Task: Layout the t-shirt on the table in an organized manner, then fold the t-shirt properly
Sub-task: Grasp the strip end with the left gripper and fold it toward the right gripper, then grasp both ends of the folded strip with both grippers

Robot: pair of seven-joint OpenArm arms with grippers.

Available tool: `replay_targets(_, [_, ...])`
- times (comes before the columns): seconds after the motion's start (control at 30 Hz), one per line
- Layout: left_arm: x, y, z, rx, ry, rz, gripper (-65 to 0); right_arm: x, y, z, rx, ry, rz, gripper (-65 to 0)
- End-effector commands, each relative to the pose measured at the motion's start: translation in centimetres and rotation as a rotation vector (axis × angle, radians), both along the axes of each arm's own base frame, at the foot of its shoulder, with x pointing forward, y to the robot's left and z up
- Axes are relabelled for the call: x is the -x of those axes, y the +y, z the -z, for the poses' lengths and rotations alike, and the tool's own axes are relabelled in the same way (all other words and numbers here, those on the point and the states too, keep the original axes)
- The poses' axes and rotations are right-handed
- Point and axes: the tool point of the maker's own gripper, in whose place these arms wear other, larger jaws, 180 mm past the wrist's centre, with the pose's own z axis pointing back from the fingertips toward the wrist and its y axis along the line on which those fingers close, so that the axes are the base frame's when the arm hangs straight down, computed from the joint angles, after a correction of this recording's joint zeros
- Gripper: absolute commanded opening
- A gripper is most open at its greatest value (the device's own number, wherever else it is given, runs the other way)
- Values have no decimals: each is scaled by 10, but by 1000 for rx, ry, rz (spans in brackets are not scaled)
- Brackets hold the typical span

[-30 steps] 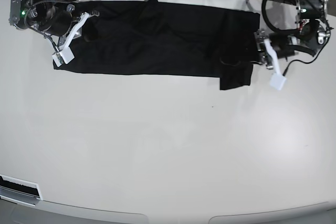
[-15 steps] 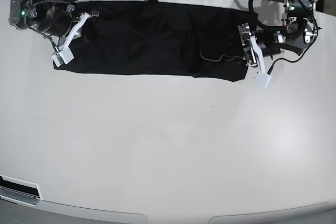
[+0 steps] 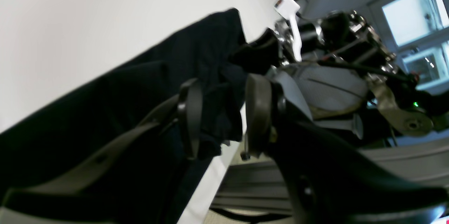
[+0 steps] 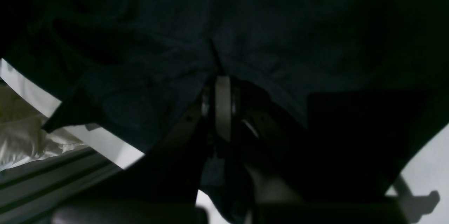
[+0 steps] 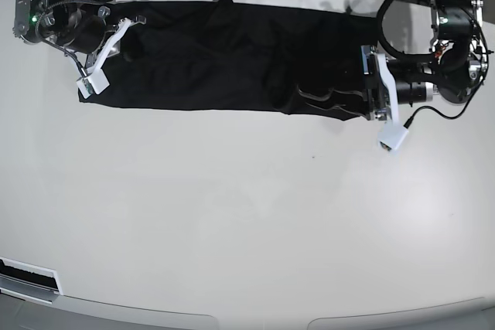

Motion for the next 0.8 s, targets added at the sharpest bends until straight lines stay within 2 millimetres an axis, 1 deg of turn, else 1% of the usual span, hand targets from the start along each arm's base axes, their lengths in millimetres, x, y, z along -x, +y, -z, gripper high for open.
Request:
replay_targets(0.0, [-9, 4, -16, 15, -60, -14, -444, -7, -1, -8, -6, -33, -6, -650])
replay_targets(0.03, [-12, 9, -21, 9, -79, -30, -504, -7, -1, -8, -7, -33, -6, -650])
replay_targets(0.07, [-17, 18, -26, 1, -103, -60, -597, -7, -1, -8, -7, -33, -6, -650])
replay_targets(0.1, [-23, 30, -33, -7, -130, -103, -650, -7, -1, -8, -7, -33, -6, -650])
replay_targets(0.2, [-45, 80, -55, -24, -216, -286, -650, -5, -1, -7, -6, -28, -7, -650])
replay_targets(0.23, [-51, 99, -58, -60, -241, -352, -650, -5, -1, -7, -6, -27, -7, -650])
replay_targets(0.27, [-55, 118, -56, -117, -254, -410, -650, -5, -1, -7, -5, -26, -8, -650])
replay_targets(0.33, [-59, 145, -45, -222, -239, -505, -650, -6, -1, -8, -8, -28, -7, -650])
replay_targets(0.37, [-58, 152, -35, -266, -205, -538, -650, -6, -1, -8, -9, -29, -7, -650])
replay_targets(0.4, [-55, 155, -25, -302, -172, -553, -650, -7, 0, -8, -14, -31, -5, -650])
replay_targets(0.47, [-45, 154, -1, -364, -101, -550, -650, -8, 3, -11, -41, -37, 2, -650])
replay_targets(0.5, [-40, 151, 9, -385, -69, -538, -650, -9, 4, -13, -54, -41, 5, -650])
replay_targets(0.57, [-29, 137, 28, -412, -15, -489, -650, -10, 6, -15, -70, -45, 9, -650])
replay_targets(0.67, [-11, 99, 46, -399, 18, -352, -650, -10, 7, -16, -77, -47, 11, -650])
replay_targets(0.77, [6, 57, 57, -364, 35, -201, -650, -10, 7, -16, -77, -47, 11, -650])
